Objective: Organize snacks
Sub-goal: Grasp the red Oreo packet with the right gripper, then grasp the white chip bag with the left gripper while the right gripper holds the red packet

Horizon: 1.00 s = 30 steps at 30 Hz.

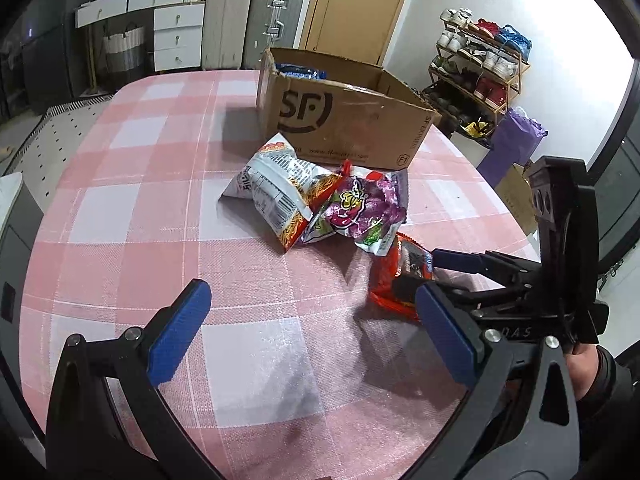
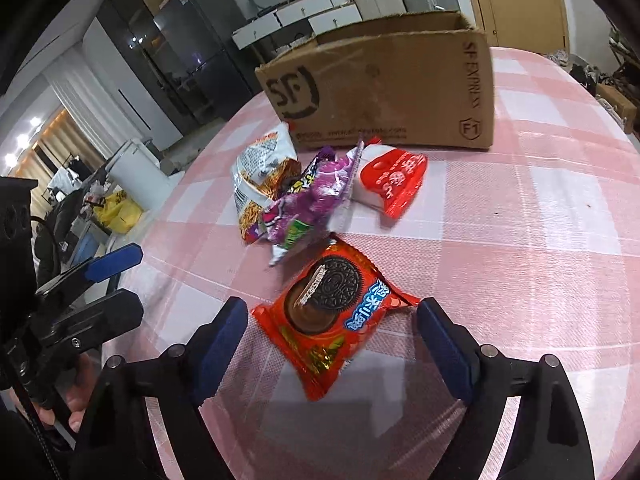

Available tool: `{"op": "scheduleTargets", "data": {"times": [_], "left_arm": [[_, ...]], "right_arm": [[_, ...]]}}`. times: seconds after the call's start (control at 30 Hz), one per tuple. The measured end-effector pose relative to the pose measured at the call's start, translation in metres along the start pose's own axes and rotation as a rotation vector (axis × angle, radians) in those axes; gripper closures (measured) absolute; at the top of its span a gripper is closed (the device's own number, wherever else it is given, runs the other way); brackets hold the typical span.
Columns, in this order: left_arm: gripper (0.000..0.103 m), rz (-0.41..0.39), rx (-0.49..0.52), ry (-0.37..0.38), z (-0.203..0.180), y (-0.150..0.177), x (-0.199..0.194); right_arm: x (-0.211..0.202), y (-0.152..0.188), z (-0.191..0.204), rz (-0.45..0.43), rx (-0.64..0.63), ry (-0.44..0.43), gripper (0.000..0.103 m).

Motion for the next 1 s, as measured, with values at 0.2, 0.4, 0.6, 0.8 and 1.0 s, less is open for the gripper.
{"op": "scheduleTargets", "data": {"times": [0.2,0.4,0.6,0.8,1.0], "left_arm": [[0.001,0.043,-0.013,0.005,0.004,0.002,0.02],[0.001,0.067,-0.053,0.004,0.014,0.002,0.034],[0.001,0.082,-0.07,-0.01,0.018,0.0,0.041],[0.001,0.082,-0.056,-0.021,0.011,-0.003,0.042],[0.001,0.091,-0.034,-0.028,0.001,-0.006,0.046]], "right_arm": [[0.012,-0.003,0.004,0.02,-0.051,0.021,0.016],[0.024,0.002,0.014,0.063,-0.195,0.134,0.039],[0.016,0.001,0.008,0.036,-0.155,0.063,0.056],[-0.004,0.006,0.0,-0.003,-0.105,0.0,0.056],[-0.028,0.005,-0.008,-0.057,-0.069,-0.032,0.056]]}}
Point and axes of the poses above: each gripper's, at about its wrist camera, not at the fingertips, and x roughly the way its jaws point, z to its left, y to its underside, the point moved 8 cm from there along x, roughly the way its jaws point, and after that the axes turned 13 degrees about -y, right-handed, at the moved point
